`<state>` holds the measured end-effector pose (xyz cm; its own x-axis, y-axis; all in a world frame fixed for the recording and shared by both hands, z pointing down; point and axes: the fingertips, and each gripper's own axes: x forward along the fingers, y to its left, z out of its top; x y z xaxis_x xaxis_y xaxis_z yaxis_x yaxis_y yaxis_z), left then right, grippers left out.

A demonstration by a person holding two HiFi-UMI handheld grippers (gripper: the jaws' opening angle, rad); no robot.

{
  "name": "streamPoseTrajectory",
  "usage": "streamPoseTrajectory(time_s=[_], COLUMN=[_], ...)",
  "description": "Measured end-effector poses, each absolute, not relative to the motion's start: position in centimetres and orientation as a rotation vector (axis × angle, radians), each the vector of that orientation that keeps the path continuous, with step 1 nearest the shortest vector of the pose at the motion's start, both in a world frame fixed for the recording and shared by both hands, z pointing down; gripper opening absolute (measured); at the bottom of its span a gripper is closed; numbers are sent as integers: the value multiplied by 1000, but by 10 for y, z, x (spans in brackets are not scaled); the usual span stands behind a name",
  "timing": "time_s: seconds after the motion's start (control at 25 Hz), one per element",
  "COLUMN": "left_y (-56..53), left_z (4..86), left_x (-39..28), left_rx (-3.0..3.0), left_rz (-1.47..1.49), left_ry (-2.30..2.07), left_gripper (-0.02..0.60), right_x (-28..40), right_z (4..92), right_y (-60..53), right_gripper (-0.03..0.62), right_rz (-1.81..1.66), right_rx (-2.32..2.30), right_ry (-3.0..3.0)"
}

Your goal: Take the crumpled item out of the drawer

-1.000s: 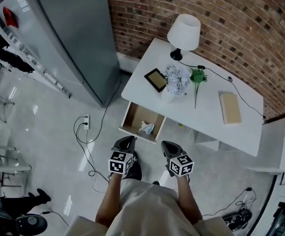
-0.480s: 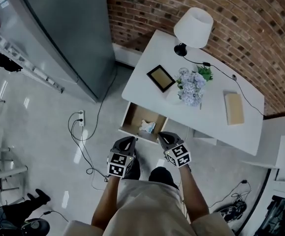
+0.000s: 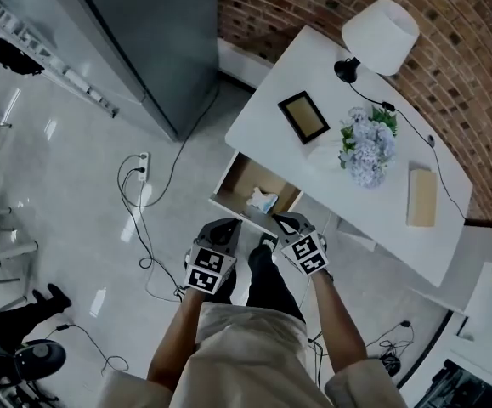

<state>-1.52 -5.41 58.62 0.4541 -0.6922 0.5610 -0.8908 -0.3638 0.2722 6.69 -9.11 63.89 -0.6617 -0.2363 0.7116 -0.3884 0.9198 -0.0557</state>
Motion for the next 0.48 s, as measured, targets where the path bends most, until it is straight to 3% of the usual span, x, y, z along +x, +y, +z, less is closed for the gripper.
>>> streamPoseTrajectory(time_s=[0.48], left_y=[-45], left_z=[592], left_x=[-55], left_rx=[1971], left_rz=[365], left_ry=[-1490], left_gripper=[17], right_x=[43], right_z=[714], right_y=[-95], right_gripper=[28], right_rz=[134], right_rx=[145], right_ry=[-2219])
